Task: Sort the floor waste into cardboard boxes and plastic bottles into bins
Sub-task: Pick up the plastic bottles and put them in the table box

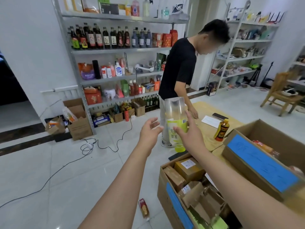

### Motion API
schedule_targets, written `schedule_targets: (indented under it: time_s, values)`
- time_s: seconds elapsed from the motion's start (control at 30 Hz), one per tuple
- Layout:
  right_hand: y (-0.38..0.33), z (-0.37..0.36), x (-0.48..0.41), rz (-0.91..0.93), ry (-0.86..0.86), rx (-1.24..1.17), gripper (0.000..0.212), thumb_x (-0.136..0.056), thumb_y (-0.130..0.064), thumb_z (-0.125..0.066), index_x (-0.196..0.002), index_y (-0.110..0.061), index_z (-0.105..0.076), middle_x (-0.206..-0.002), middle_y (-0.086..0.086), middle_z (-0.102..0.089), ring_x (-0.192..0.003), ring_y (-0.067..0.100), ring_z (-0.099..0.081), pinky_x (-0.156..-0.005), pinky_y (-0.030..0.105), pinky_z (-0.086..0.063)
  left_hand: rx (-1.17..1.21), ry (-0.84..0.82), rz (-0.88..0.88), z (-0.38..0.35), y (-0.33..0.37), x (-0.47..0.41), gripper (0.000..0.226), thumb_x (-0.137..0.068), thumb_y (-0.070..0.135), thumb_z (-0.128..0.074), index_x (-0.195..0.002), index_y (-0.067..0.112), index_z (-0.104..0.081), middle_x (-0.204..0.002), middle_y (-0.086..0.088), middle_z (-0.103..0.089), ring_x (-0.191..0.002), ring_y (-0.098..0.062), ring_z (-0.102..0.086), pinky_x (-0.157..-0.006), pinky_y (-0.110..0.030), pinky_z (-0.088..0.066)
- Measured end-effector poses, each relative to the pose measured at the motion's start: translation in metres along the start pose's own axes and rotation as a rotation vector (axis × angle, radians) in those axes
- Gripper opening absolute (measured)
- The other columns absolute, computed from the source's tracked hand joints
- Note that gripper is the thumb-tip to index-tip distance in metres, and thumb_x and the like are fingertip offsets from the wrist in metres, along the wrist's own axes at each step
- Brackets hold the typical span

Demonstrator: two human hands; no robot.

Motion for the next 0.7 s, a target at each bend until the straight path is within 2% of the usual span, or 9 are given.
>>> schedule_targets:
  time_s: [0.13, 0.3, 0.4, 0.5, 0.6, 0.7]
  values:
    - [0.025, 0.03, -0.011, 0.011, 0.015, -0.004, 0.08, -0.092, -0.034, -0.066, -0.155, -0.036, -0.017, -0.153, -0.004, -0.04, -0.137, 0.02, -0.042, -0.103, 0.038, -0.042, -0.028, -0.017, 0.009, -0.038, -0.004, -0.003, 0.045, -0.092, 0.016, -0.06, -0.135, 0.022, -0.048, -0.133, 0.001, -0.056, -0.12, -0.017, -0.055, -0.101, -0.036, -0.044]
    - [0.089, 0.089, -0.025, -0.053, 0.041, -0.019, 0.078, -0.092, -0.034, -0.066, -0.154, -0.036, -0.018, -0.149, -0.002, -0.046, -0.133, 0.021, -0.047, -0.104, 0.041, -0.045, -0.061, -0.06, 0.064, -0.122, -0.021, -0.009, 0.047, -0.092, 0.014, -0.061, -0.137, 0.02, -0.048, -0.133, 0.0, -0.056, -0.118, -0.018, -0.055, -0.092, -0.03, -0.044]
    - [0.147, 0.143, -0.041, -0.118, 0.058, -0.025, 0.077, -0.092, -0.035, -0.065, -0.154, -0.037, -0.018, -0.146, -0.002, -0.049, -0.13, 0.023, -0.049, -0.102, 0.044, -0.047, -0.087, -0.113, 0.088, -0.198, -0.03, -0.019, 0.047, -0.092, 0.011, -0.061, -0.137, 0.017, -0.047, -0.132, -0.002, -0.056, -0.114, -0.017, -0.056, -0.086, -0.028, -0.043]
    - [0.211, 0.208, -0.063, -0.192, 0.108, -0.059, 0.075, -0.092, -0.034, -0.065, -0.153, -0.035, -0.021, -0.142, 0.0, -0.053, -0.126, 0.024, -0.053, -0.099, 0.039, -0.046, -0.129, -0.183, 0.127, -0.286, -0.044, -0.027, 0.048, -0.092, 0.011, -0.062, -0.137, 0.017, -0.047, -0.134, -0.004, -0.054, -0.115, -0.019, -0.055, -0.091, -0.031, -0.045]
    - [0.281, 0.269, -0.086, -0.3, 0.171, -0.123, 0.073, -0.09, -0.029, -0.068, -0.15, -0.032, -0.027, -0.136, 0.002, -0.058, -0.12, 0.024, -0.058, -0.101, 0.046, -0.047, -0.156, -0.26, 0.184, -0.372, -0.066, -0.034, 0.05, -0.091, 0.014, -0.062, -0.138, 0.02, -0.046, -0.137, -0.002, -0.053, -0.12, -0.019, -0.054, -0.092, -0.032, -0.043]
    - [0.351, 0.316, -0.101, -0.434, 0.276, -0.263, 0.071, -0.087, -0.026, -0.07, -0.147, -0.029, -0.033, -0.126, 0.0, -0.062, -0.11, 0.023, -0.064, -0.097, 0.048, -0.051, -0.198, -0.312, 0.248, -0.439, -0.093, -0.038, 0.05, -0.092, 0.014, -0.062, -0.139, 0.021, -0.046, -0.139, -0.002, -0.051, -0.121, -0.019, -0.053, -0.096, -0.035, -0.044]
Point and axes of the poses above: each hand's wrist, its own x-axis away from the middle knuckle, its own z-axis out of the back of the hand, y = z × x, the point moved 6 cm from there along -x, towards the middle knuckle
